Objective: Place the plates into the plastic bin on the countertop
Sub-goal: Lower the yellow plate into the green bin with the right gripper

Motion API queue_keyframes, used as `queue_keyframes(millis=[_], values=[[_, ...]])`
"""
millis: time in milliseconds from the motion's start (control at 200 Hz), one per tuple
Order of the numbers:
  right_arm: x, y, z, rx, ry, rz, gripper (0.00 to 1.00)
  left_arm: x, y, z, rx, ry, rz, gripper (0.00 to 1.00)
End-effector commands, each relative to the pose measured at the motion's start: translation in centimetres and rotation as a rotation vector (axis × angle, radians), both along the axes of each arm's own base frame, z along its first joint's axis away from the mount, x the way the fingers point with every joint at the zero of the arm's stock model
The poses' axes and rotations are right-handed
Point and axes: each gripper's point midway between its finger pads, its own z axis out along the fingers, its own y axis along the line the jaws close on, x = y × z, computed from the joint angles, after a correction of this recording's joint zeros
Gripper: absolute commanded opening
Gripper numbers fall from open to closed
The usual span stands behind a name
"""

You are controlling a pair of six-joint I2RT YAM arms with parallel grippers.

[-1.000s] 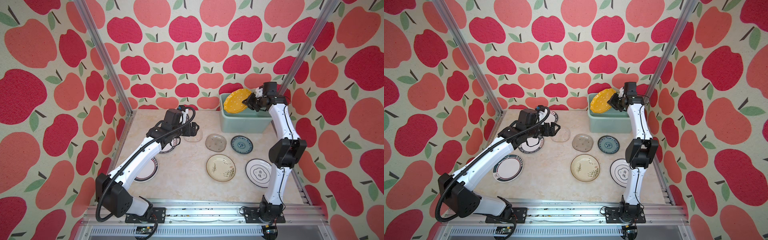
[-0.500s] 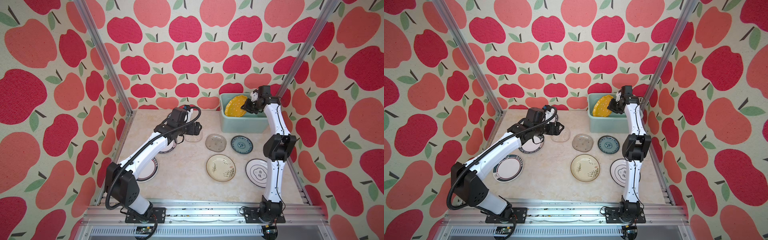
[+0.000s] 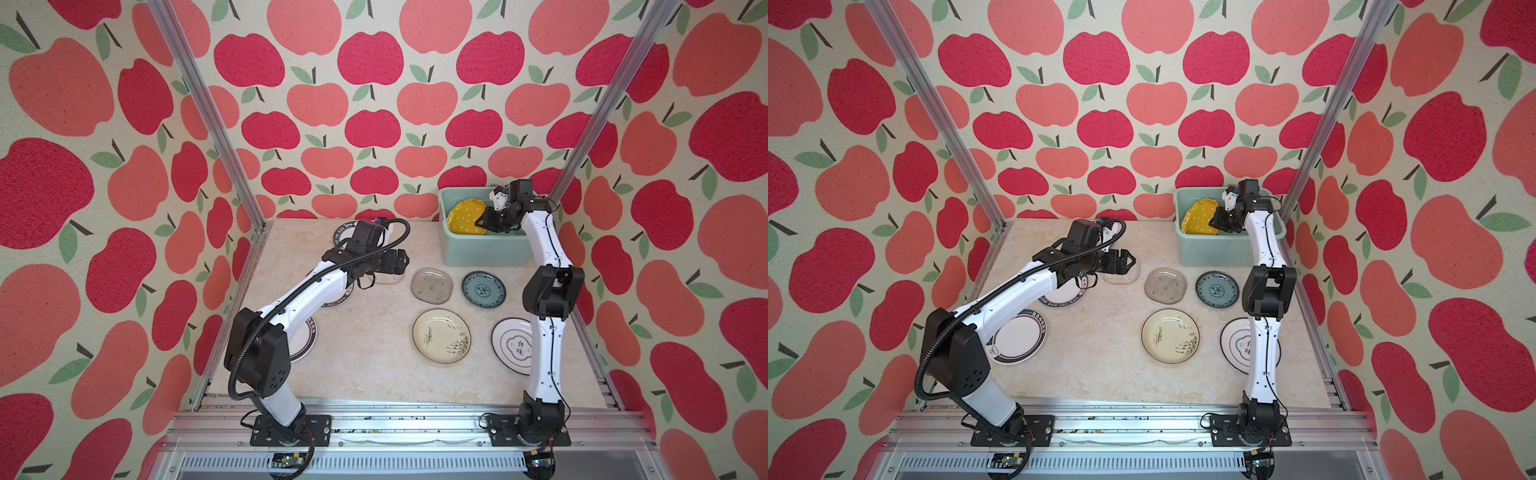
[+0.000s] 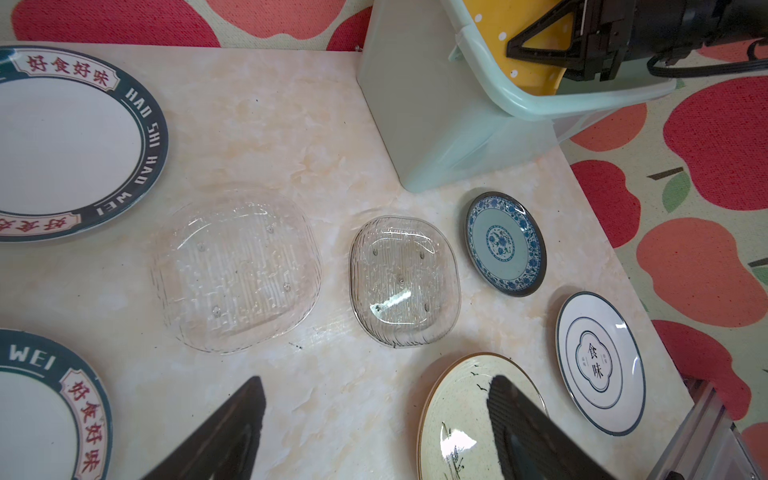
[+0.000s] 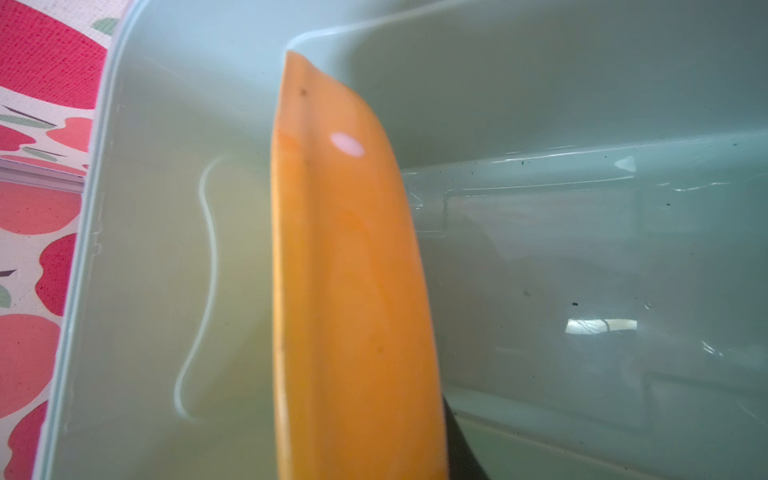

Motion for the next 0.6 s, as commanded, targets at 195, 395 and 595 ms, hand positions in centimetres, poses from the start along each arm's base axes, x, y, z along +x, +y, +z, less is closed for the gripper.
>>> queue_keyframes(millis=[195,395,595], values=[[-0.4,4.2,0.2,0.087,-0.043,0.165,0.08,0.4,-1.1,0.9,-0.033,-0.017,-0.007,0.86],[-0.8,4.8,-1.5,0.099,0.001,0.183,0.1,0.4,-0.7,0.6,-0.012,-0.017,0.001,0.86],[-1.0,5.0,-3.4,0.064,0.033,0.19,0.17,0.3,-0.5,0.5,0.005,-0.022,-0.003,0.86]])
